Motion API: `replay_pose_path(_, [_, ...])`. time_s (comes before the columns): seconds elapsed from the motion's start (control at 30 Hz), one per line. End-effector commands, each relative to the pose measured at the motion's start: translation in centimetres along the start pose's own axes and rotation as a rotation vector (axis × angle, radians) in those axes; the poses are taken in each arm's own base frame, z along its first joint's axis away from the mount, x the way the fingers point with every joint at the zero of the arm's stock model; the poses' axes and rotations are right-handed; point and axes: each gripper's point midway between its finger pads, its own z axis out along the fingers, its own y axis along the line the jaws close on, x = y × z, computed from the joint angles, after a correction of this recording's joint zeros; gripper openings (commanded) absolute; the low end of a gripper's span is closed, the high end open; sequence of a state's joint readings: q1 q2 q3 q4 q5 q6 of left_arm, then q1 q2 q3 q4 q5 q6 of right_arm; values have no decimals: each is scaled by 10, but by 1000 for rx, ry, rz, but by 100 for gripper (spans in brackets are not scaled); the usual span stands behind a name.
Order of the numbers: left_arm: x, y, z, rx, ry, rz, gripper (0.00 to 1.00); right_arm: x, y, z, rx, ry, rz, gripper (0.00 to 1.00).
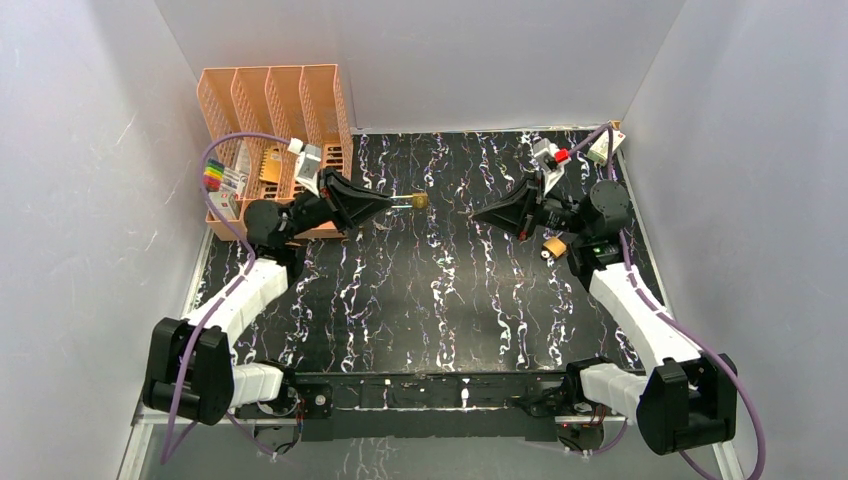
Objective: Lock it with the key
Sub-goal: Lock the lock, then place the lock at the center of the board.
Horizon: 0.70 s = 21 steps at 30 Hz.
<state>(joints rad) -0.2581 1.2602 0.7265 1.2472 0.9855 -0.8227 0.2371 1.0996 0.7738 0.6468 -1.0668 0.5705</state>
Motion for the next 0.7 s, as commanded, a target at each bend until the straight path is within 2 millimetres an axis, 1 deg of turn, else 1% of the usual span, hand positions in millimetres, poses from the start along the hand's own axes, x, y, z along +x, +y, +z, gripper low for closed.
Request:
replay_pose_path(0.0, [1, 24, -3, -132, 71, 57, 0, -15, -5, -3, 70, -40, -62, 0])
replay_pose_path(0.07, [6, 49, -11, -291, 143, 78, 0, -14, -16, -4, 138, -30, -47, 0])
replay_pose_path(0.13, [10, 68, -19, -447, 220, 87, 0, -15, -30, -5, 220, -20, -42, 0])
replay_pose_path(0.17, [8, 79, -24, -529, 244, 94, 0, -15, -39, -7, 271, -17, -38, 0])
replay_pose_path(0.23, [6, 92, -31, -651, 283, 81, 0, -15, -54, -7, 351, -6, -36, 0])
replay_pose_path(0.3, [0, 100, -31, -742, 306, 69, 0, -12, -68, -4, 421, 8, -30, 0])
replay_pose_path(0.33, [7, 103, -32, -785, 349, 51, 0, -11, -74, -2, 451, 16, -32, 0])
replay_pose_path(0.37, [10, 105, -27, -814, 388, 55, 0, -10, -79, 2, 480, 25, -31, 0])
replay_pose_path(0.47, [28, 117, -13, -922, 548, 106, 0, -6, -96, 13, 553, 41, -30, 0])
replay_pose_path(0.53, [39, 128, -7, -1004, 643, 127, 0, 0, -109, 22, 597, 53, -23, 0])
replay_pose_path(0.6, [49, 140, -5, -1082, 716, 129, 0, 2, -119, 28, 632, 53, -19, 0])
replay_pose_path(0.67, [61, 153, -9, -1169, 774, 106, 0, 5, -128, 35, 638, 45, -4, 0])
